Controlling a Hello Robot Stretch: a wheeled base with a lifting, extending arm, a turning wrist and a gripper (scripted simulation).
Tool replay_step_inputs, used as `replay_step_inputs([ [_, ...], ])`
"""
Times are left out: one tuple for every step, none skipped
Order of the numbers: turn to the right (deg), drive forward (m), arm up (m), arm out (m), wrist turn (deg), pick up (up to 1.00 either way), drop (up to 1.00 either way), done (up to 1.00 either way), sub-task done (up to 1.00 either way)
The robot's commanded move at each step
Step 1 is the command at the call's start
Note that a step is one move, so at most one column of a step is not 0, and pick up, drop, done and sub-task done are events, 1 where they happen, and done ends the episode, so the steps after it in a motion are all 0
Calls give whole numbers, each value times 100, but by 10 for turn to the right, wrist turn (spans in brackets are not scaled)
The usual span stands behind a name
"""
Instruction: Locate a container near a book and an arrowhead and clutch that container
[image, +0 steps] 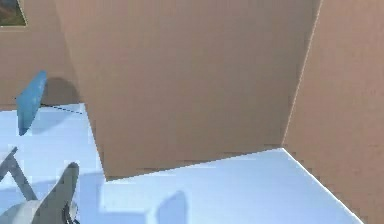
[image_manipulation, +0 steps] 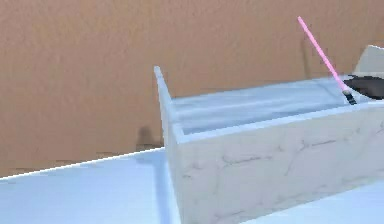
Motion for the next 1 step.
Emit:
replay_step_inputs([
  [-450,0,0,0,0,0,0,0,0],
])
